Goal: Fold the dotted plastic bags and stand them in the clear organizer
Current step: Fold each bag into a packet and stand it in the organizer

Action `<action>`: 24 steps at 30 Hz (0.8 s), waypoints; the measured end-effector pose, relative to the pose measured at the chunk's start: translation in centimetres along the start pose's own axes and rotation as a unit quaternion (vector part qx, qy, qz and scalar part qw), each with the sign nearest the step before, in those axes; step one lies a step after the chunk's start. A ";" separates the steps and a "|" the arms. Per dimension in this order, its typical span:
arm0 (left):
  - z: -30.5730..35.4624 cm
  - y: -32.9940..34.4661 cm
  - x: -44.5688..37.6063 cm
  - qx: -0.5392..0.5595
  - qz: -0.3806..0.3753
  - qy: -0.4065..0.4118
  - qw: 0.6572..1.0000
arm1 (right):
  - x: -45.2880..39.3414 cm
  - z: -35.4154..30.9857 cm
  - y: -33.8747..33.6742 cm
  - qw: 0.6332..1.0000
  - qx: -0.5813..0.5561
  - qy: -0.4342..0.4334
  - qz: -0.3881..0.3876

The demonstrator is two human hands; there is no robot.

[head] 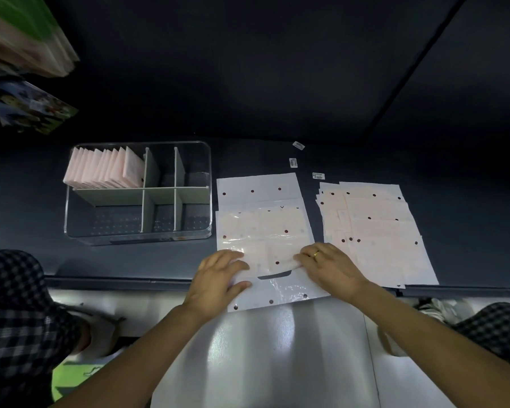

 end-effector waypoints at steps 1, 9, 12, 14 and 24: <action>0.0 0.0 -0.2 -0.008 -0.001 0.002 1.000 | -0.1 -0.1 0.1 1.000 0.006 -0.014 -0.002; 0.2 0.2 -1.1 -0.025 -0.015 0.012 1.000 | -1.7 -0.5 0.3 0.997 0.073 -0.031 -0.022; -0.8 0.2 -1.3 -0.011 -0.038 -0.004 0.999 | -2.1 0.6 -0.3 0.998 -0.026 0.049 -0.017; -1.6 -0.7 -1.6 0.006 -0.016 -0.027 1.000 | -1.1 2.2 0.7 0.979 -0.130 0.131 -0.088; -4.0 -1.5 -1.9 0.291 0.047 -0.263 0.919 | 1.4 6.8 3.5 0.779 -0.450 0.431 -0.068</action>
Point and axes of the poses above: each hand's wrist, its own x-axis away from the middle knuckle, its own y-axis out of the palm, z = x × y, the point moved 10 cm from there along -x, towards the middle knuckle, and after that the axes turned 9 degrees about z, right-handed, at the moved point
